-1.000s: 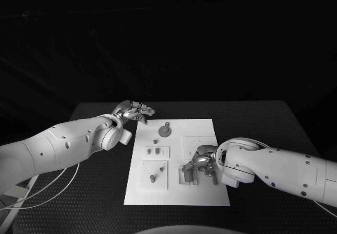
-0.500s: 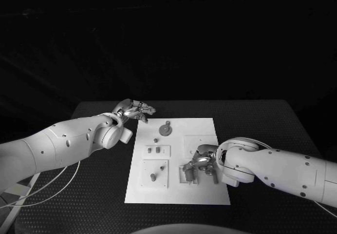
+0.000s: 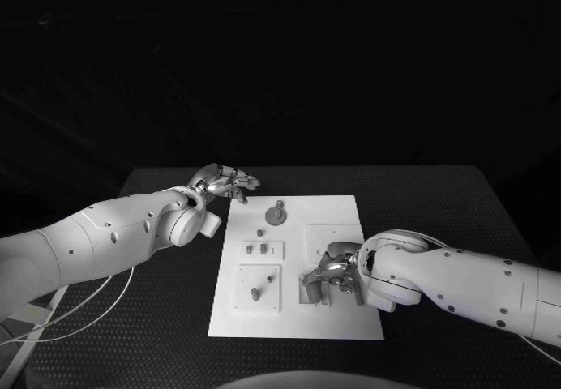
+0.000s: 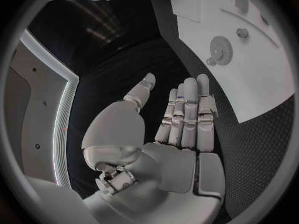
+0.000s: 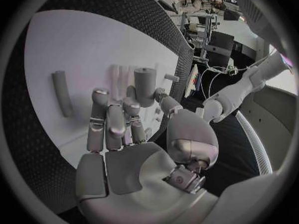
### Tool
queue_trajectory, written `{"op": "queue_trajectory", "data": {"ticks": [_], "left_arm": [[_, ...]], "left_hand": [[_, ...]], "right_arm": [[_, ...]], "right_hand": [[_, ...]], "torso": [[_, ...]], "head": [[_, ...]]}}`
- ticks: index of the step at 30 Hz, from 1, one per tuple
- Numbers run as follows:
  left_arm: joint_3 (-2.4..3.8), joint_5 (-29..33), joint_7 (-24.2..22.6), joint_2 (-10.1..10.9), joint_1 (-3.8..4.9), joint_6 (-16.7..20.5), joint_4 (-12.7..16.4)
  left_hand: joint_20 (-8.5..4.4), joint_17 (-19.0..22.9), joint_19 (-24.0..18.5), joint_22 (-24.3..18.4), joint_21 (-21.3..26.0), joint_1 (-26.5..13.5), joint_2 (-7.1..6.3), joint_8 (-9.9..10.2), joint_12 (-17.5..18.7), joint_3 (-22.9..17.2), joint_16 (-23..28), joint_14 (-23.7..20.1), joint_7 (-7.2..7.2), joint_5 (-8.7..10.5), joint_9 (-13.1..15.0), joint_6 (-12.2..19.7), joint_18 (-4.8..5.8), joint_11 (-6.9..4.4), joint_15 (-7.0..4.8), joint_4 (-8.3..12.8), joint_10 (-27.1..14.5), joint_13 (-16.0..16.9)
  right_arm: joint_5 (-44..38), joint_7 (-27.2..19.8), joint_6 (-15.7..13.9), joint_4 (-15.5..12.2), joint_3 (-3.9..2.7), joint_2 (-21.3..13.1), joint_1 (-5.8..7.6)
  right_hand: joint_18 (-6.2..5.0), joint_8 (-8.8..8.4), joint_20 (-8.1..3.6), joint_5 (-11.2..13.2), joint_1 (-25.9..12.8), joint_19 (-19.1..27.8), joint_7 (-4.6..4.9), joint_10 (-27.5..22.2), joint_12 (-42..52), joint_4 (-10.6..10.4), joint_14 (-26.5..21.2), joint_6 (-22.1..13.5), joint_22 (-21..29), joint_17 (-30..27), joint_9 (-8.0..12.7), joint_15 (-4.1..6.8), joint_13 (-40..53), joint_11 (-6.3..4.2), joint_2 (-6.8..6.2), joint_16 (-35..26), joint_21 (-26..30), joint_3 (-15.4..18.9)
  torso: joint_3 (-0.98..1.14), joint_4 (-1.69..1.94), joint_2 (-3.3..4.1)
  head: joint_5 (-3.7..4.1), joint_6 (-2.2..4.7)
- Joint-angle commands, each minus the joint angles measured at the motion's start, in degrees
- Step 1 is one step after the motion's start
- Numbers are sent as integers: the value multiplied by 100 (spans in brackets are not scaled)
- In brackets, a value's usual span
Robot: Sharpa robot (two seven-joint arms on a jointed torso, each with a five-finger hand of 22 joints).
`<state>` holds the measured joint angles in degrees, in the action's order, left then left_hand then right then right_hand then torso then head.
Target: Assemble the parts on the task board
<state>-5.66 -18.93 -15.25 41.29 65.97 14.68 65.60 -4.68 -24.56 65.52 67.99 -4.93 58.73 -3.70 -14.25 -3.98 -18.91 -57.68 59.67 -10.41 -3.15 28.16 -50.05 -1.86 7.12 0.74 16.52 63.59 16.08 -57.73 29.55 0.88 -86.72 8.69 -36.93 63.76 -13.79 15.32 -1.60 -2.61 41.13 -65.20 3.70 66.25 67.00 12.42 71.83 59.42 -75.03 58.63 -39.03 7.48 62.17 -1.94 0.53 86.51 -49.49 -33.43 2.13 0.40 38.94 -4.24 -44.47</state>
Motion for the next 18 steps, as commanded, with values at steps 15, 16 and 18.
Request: {"op": "queue_trajectory", "data": {"ticks": [15, 16, 18], "left_arm": [[4, 31, -41, 9, 6, -67, 20], [4, 31, -41, 9, 6, -66, 20], [4, 31, -41, 9, 6, -66, 20]], "left_hand": [[-26, -8, 20, 9, 37, -42, 16, 6, 3, 39, 40, -44, -7, 26, -10, 34, -109, -5, -2, -5, -41, -6], [-26, -8, 20, 9, 37, -42, 17, 6, 3, 39, 40, -44, -7, 26, -10, 34, -109, -5, -2, -5, -41, -6], [-26, -8, 20, 9, 37, -43, 18, 6, 3, 39, 40, -44, -7, 26, -10, 34, -110, -5, -2, -5, -41, -6]], "right_arm": [[35, -3, 29, 52, 7, 21, -21], [35, -3, 25, 51, 7, 21, -22], [33, -4, 17, 51, 7, 24, -22]], "right_hand": [[-121, -10, -12, -17, -343, -35, 62, 44, -25, 52, -11, 113, -57, -58, 1, 42, -19, -9, -206, 47, -6, -246], [-121, -12, -12, -17, -356, -35, 62, 44, -25, 43, -14, 114, -57, -65, 1, 43, -19, -10, -211, 48, -5, -247], [-121, -19, -12, -16, -427, -35, 62, 43, -26, -4, -19, 115, -56, -74, 2, 43, -21, -9, -238, 49, -2, -242]], "torso": [[-6, 1, 1], [-6, 1, 1], [-4, 0, 2]], "head": [[-20, -13], [-20, -13], [-23, -7]]}}
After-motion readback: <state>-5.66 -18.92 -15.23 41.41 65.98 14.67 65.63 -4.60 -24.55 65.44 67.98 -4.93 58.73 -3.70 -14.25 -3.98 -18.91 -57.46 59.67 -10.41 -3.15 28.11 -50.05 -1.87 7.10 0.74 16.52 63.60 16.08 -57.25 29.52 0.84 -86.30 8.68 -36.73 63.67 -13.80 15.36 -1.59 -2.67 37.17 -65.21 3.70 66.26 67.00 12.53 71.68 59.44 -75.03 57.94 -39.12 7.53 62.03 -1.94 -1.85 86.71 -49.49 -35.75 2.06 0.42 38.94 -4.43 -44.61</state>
